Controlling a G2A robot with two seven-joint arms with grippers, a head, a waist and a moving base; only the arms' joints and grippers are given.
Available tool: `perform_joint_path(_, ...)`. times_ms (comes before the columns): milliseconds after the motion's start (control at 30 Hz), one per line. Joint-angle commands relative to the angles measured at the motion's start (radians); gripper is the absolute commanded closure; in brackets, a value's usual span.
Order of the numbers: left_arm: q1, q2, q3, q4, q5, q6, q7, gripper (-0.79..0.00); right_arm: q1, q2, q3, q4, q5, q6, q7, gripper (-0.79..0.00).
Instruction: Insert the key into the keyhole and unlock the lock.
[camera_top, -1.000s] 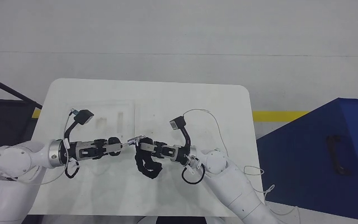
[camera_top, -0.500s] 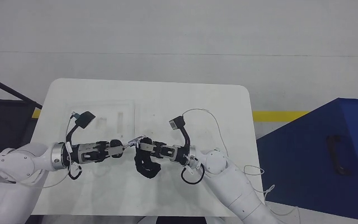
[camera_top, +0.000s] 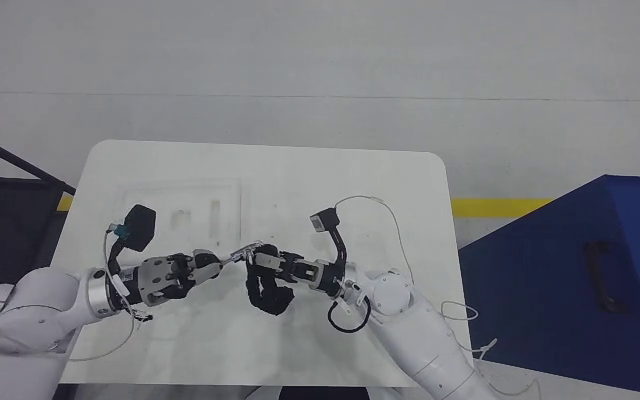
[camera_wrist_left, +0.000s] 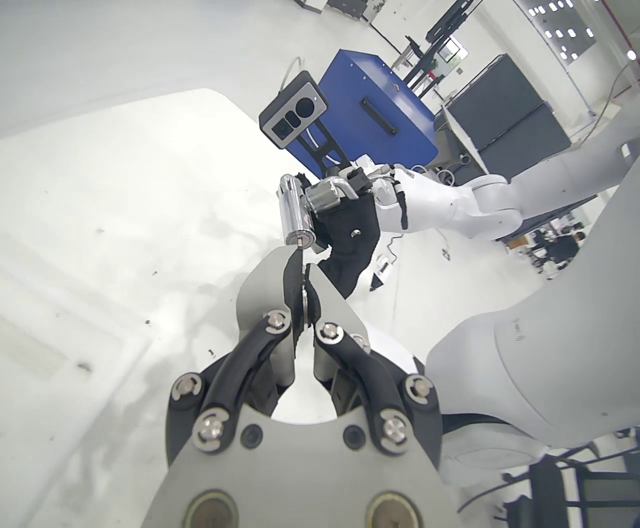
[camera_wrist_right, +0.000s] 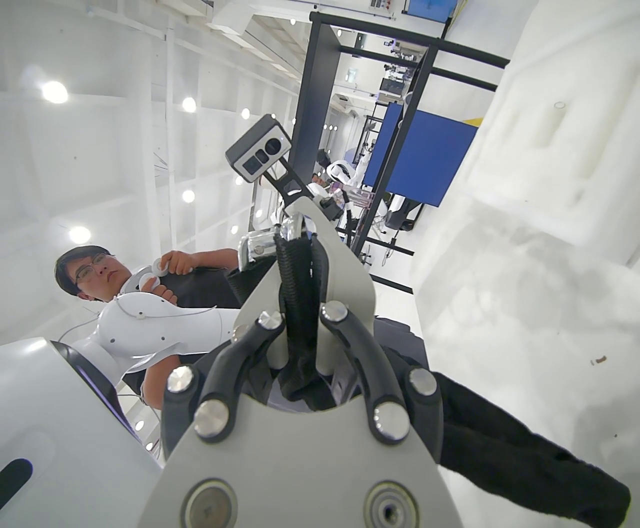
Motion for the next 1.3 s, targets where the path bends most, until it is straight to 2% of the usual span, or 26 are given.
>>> perform_joint_path(0,0.018,-0.014,-0.017,-0.014,0.138,-0.074,0.133,0.000,0.000,0.000,-0.004,0.000,0.002,0.000,0.000,0.000)
perform_joint_path(33,0.027,-0.019,-0.012,-0.008,0.166,-0.088,0.171,0.000,0.001,0.000,-0.006,0.000,0.002,0.000,-0.001,0.000)
perform_joint_path(367,0.027,-0.019,-0.012,-0.008,0.166,-0.088,0.171,0.000,-0.001,0.000,-0.013,-0.007,0.004,0.008,-0.004,0.000)
perform_joint_path(433,0.007,-0.023,-0.041,-0.040,0.265,-0.114,0.206,0.000,-0.010,0.002,-0.011,-0.028,-0.018,0.018,-0.019,0.000)
perform_joint_path(567,0.043,-0.039,-0.053,-0.110,0.458,-0.115,0.363,0.000,-0.030,0.009,-0.001,-0.065,-0.034,0.031,-0.025,0.000)
perform_joint_path(667,0.060,-0.050,-0.082,-0.148,0.663,-0.115,0.519,0.000,-0.040,0.014,0.006,-0.083,-0.038,0.037,-0.025,0.000)
perform_joint_path(867,0.113,-0.070,-0.089,-0.162,1.173,-0.115,0.936,0.000,-0.046,0.019,0.008,-0.095,-0.040,0.046,-0.020,0.000)
perform_joint_path(1000,0.144,-0.075,-0.067,-0.147,1.405,-0.113,1.196,0.000,-0.047,0.021,0.009,-0.099,-0.038,0.049,-0.018,0.000)
perform_joint_path(1267,0.144,-0.075,-0.067,-0.147,1.405,-0.113,1.196,0.000,-0.053,0.022,0.008,-0.109,-0.048,0.060,-0.032,0.000)
